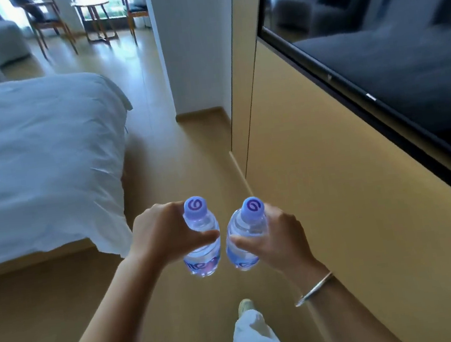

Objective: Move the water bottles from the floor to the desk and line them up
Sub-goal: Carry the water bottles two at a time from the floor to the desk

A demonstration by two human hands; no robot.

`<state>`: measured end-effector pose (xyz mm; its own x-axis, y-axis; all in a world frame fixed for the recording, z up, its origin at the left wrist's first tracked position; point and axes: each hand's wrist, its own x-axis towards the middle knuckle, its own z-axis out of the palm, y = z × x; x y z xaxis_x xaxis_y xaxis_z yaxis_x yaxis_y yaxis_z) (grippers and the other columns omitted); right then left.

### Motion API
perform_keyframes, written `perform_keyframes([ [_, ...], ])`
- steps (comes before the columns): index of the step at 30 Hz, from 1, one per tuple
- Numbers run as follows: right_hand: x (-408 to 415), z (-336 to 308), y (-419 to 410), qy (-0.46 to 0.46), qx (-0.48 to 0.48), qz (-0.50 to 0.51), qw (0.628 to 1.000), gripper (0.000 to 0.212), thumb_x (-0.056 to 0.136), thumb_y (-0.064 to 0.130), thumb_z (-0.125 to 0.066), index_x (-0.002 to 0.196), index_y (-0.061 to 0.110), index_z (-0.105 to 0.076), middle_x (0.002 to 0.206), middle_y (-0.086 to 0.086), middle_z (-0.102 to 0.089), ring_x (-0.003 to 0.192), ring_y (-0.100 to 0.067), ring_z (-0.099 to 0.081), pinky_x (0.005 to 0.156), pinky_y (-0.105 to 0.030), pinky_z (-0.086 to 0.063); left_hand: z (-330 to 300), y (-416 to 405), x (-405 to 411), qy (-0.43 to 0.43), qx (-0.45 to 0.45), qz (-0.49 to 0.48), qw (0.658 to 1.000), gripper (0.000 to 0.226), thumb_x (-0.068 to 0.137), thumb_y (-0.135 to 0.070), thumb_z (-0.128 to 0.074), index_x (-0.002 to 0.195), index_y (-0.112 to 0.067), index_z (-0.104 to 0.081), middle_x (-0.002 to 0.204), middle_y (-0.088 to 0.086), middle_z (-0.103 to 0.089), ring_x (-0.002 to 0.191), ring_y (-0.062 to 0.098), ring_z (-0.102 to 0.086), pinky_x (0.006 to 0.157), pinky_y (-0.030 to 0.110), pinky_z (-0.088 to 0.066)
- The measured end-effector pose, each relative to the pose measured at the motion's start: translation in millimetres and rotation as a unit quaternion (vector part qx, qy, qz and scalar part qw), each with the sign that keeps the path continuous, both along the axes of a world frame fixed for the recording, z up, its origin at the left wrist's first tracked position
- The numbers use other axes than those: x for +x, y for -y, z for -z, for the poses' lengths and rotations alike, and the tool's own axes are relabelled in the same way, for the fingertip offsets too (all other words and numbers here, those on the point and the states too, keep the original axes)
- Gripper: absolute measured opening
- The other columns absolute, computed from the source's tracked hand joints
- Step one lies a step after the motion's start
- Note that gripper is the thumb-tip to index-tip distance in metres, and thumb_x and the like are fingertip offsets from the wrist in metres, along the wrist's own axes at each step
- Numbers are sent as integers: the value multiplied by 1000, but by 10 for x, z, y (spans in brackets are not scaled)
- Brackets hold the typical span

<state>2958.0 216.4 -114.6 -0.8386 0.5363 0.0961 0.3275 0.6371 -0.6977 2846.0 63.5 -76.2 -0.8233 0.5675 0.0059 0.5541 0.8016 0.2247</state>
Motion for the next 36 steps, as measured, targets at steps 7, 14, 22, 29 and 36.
perform_keyframes([
  [7,-1340,-107,-718,18,4,-78,997,41,57,48,-77,84,21,-62,80,7,-63,74,-11,-59,66,-26,-49,31,-603,-1136,32,20,-68,997,51,49,-68,-50,75,-26,-61,65,-6,-62,68,18,-59,56,23,-38],
  [14,-2520,-79,-1213,23,2,-135,991,42,56,49,-77,84,21,-62,80,7,-64,76,-13,-60,68,-29,-51,4,-956,-2083,46,30,-121,991,54,48,-67,-47,81,-27,-63,78,-5,-67,75,19,-58,61,23,-36],
  [22,-3915,35,-1333,26,-5,-161,987,42,55,50,-76,83,22,-61,79,8,-64,74,-13,-60,68,-31,-51,78,-1036,-3375,13,57,-130,990,69,42,-75,-40,84,-28,-67,74,-6,-67,71,19,-58,61,24,-38],
  [29,-5335,22,-1294,24,-4,-140,990,42,54,49,-76,84,23,-63,81,9,-63,76,-13,-58,70,-32,-51,38,-978,-4886,17,58,-103,993,63,45,-72,-40,80,-26,-65,71,-6,-66,69,18,-57,60,23,-36],
  [36,-6585,-53,-1307,13,-32,-126,991,46,51,54,-71,84,22,-63,80,8,-64,76,-13,-61,70,-35,-53,-104,-1012,-6193,11,74,-93,993,71,42,-74,-39,87,-28,-69,81,-6,-70,77,19,-62,63,23,-35],
])
